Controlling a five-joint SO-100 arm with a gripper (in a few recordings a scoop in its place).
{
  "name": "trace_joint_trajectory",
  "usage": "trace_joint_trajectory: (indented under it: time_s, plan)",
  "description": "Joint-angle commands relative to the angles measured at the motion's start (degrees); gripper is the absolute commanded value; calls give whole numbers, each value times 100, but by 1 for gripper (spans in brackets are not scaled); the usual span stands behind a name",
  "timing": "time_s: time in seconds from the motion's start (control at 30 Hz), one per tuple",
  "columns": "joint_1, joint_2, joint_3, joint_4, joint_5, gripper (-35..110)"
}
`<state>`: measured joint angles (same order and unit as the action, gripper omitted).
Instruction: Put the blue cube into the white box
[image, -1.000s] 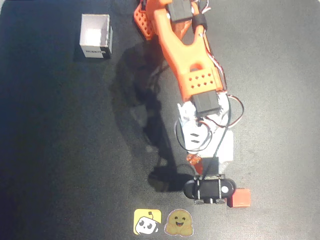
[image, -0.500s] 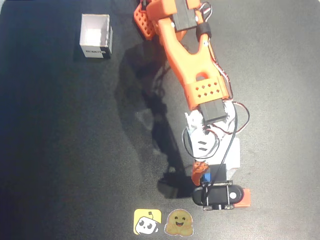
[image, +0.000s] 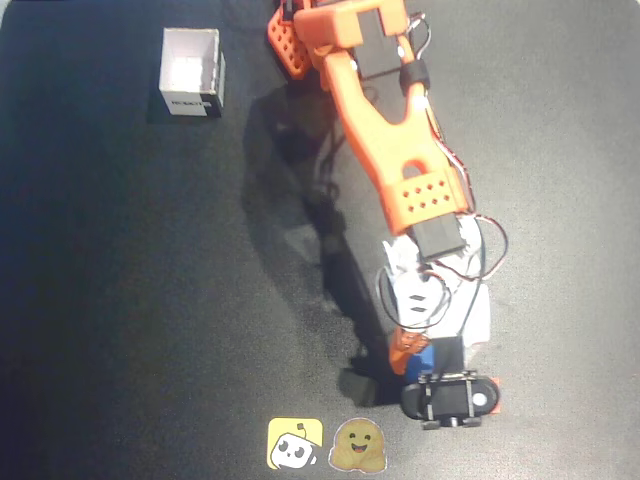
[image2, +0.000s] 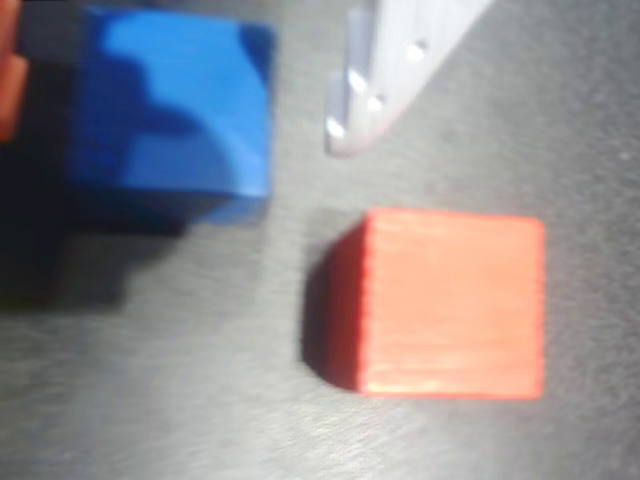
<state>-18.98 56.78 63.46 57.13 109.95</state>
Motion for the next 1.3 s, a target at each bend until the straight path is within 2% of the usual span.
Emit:
trace_joint_trajectory:
  time_s: [0.0, 0.5, 0.83, 1.27]
  plan:
    - [-53, -97, -378, -88, 53, 24]
    - [35, -580, -387, -396, -141, 22]
    - [185, -571, -132, -527, -149, 0]
    - [220, -545, -255, -272, -193, 0]
